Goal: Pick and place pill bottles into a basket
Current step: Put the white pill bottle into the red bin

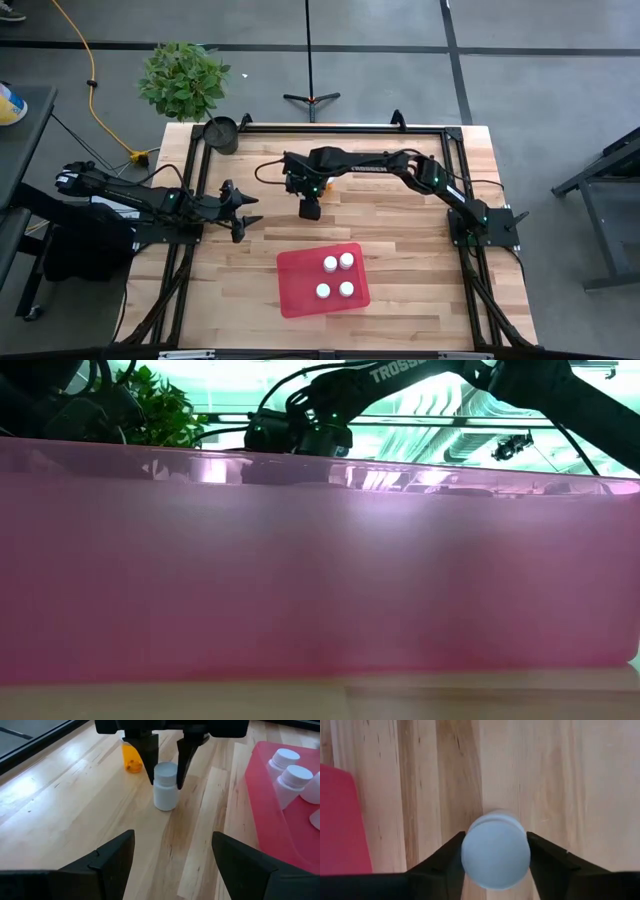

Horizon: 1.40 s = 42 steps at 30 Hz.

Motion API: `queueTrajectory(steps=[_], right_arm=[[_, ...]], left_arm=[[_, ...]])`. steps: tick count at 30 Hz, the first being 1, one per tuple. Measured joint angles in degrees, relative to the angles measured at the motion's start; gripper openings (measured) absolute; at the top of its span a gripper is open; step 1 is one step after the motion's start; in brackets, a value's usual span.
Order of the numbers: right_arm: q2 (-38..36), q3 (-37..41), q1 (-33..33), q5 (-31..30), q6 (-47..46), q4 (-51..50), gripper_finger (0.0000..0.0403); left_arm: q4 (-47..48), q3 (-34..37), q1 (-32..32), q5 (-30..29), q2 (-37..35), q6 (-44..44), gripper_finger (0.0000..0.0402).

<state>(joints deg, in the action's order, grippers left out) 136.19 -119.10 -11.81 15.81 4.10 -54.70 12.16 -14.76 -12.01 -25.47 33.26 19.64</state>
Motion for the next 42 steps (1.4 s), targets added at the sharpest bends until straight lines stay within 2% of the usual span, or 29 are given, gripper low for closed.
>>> queueTrajectory(steps=[7, 10, 20, 27, 42], right_arm=[[-0.07, -0.29, 0.68, -0.91, 2.00, -0.28, 0.0162], [-0.05, -2.05, 1.24, -3.24, 2.63, -2.23, 0.0162], [-0.31, -16.04, 4.19, -6.39, 3.91, -12.27, 0.0161], [-2.72, -14.49, 8.44, -3.90, -0.13, -14.57, 0.0161], [-2.72, -14.48, 20.40, -5.03, -9.17, -12.35, 0.0161]], left_arm=[[0.02, -0.02, 0.00, 0.17, 0.00, 0.15, 0.0298], [0.02, -0.02, 0.00, 0.17, 0.00, 0.15, 0.0298], [0.37, -0.02, 0.00, 0.63, 0.02, 0.16, 0.0298], [0.44, -0.09, 0.00, 0.58, 0.00, 0.15, 0.0298], [2.78, -0.09, 0.00, 0.45, 0.00, 0.17, 0.0298]])
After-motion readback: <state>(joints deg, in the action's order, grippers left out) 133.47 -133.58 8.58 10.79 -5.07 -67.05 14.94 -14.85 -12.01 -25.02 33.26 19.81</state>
